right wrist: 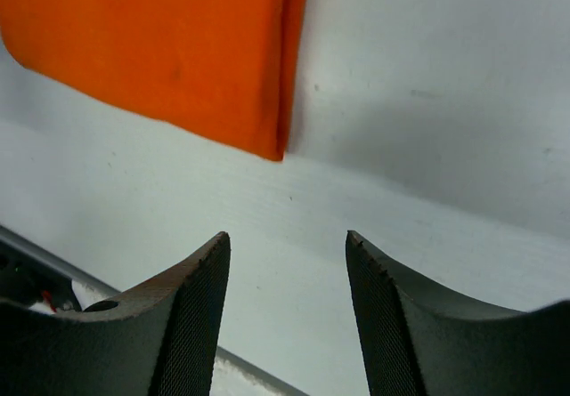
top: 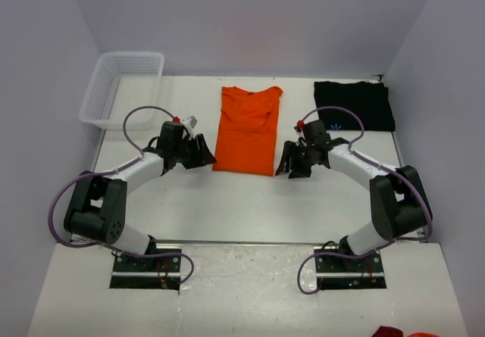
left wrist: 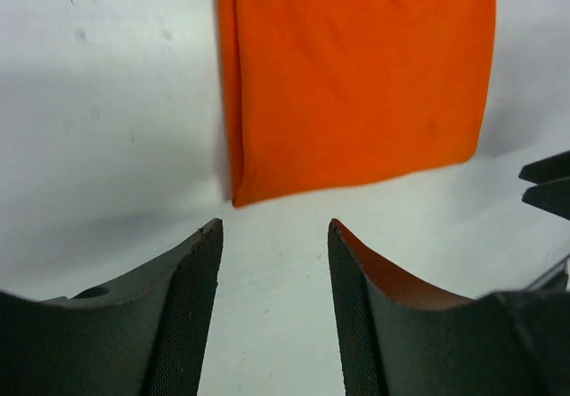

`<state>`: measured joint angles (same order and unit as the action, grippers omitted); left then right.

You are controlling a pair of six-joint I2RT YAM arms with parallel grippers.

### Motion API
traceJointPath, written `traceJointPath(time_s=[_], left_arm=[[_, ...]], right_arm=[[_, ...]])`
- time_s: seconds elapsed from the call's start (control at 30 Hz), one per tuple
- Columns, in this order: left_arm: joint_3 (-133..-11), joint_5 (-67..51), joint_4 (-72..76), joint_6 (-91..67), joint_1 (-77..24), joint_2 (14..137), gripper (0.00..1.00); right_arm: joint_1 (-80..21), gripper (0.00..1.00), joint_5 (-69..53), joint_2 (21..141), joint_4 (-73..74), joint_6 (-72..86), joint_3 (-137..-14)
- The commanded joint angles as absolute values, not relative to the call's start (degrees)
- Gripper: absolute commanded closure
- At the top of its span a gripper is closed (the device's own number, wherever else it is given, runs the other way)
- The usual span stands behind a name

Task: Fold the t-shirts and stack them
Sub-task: Fold the folded rectangular tshirt in 1/3 of the way

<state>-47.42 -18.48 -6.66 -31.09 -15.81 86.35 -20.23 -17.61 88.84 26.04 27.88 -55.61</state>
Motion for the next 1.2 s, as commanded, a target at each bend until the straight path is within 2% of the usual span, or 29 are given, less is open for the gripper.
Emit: traceJointPath(time_s=[0.0,0.27,0.8,0.93,1.03,1.13,1.17], left_arm=[[-42.7,-26.1,2.7,-34.2,-15.6,81.7,0.48],[-38.8,-28.7,6.7,-34.5,-15.5,83.5,0.43],[-41.3,-25.1,6.3,-32.3,-15.5,89.3,0.43],[-41.6,-25.0,6.2,-32.5,-15.5,89.4,0.43],[-41.7,-24.9,6.1,-32.5,-15.5,89.3,0.43],[-41.8,-24.8,6.0,-32.6,-15.5,89.5,0.43],[-41.9,-24.6,5.9,-32.5,-15.5,89.6,0.43]], right_arm=[[-20.3,0.44,-25.5,84.8,15.0,33.3,-50.0],[-20.6,0.43,-28.3,88.1,7.7,37.3,-44.5],[-20.7,0.44,-20.5,101.5,10.6,37.1,-53.8],[-20.8,0.48,-20.0,100.9,10.0,37.7,-52.4],[-21.0,0.55,-19.2,100.4,9.7,38.1,-51.1],[-21.0,0.64,-18.6,101.0,9.4,38.2,-50.8],[-20.9,0.70,-18.7,101.2,9.1,38.3,-51.0]])
